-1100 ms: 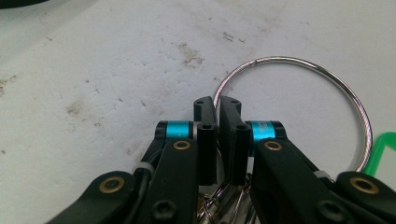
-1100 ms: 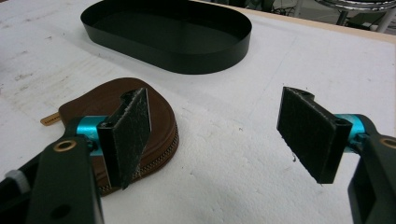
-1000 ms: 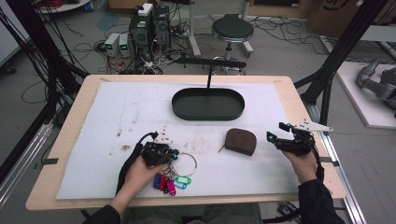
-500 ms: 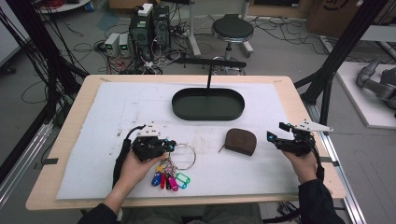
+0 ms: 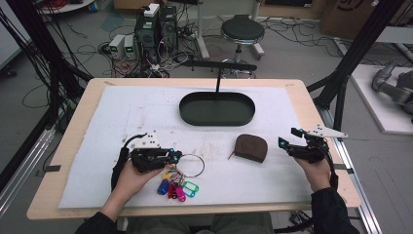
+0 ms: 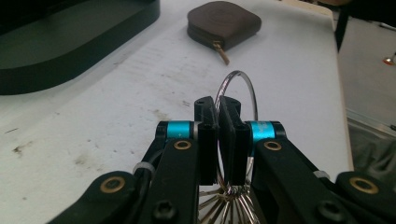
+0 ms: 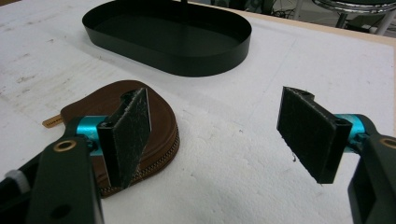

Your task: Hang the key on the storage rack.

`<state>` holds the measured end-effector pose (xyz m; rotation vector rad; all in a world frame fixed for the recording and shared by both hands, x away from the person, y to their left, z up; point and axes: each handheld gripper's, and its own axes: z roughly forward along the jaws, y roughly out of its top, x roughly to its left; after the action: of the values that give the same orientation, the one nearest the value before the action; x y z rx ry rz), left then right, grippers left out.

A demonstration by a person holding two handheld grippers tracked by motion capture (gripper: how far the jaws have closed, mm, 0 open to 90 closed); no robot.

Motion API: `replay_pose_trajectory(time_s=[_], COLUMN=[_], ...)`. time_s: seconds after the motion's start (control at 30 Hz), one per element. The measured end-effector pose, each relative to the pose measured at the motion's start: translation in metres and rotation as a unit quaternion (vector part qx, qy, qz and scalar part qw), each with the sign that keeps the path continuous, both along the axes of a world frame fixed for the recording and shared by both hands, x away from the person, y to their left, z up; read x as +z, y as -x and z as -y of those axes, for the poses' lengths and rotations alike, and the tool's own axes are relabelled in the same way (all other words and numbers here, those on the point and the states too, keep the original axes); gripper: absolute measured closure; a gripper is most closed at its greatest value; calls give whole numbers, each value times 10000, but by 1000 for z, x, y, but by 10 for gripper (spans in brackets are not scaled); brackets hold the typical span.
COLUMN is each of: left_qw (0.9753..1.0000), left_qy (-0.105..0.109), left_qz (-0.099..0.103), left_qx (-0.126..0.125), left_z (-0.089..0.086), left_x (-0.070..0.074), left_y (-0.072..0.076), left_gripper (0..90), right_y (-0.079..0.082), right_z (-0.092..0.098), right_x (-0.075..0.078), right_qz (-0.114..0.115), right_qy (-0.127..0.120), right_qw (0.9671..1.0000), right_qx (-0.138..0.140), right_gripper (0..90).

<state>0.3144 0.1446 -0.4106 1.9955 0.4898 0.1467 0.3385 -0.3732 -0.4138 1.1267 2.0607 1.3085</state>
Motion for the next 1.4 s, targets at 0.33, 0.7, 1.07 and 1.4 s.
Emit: replay_pose_trajectory(time_s=[0.33,0.7,1.07,1.4], left_qw=[9983,9981,9987,9978], left_qy=[-346,-299,-50,218], left_qz=[-148,-153,46,417], left_qx=[-438,-510,-497,-461], left_z=[5,3,2,3], left_x=[-5,-4,9,37], left_y=[2,1,1,-1], left_gripper=[829,861,863,863], right_y=[0,-1,-1,-1], right_z=[0,0,0,0], right_x=[0,0,-1,0], right_qz=[-26,-31,-38,-31], right_qy=[-6,-5,-2,-2], right_qw=[10000,10000,10000,10000], right_qx=[9,4,2,-22], right_gripper=[263,264,264,264])
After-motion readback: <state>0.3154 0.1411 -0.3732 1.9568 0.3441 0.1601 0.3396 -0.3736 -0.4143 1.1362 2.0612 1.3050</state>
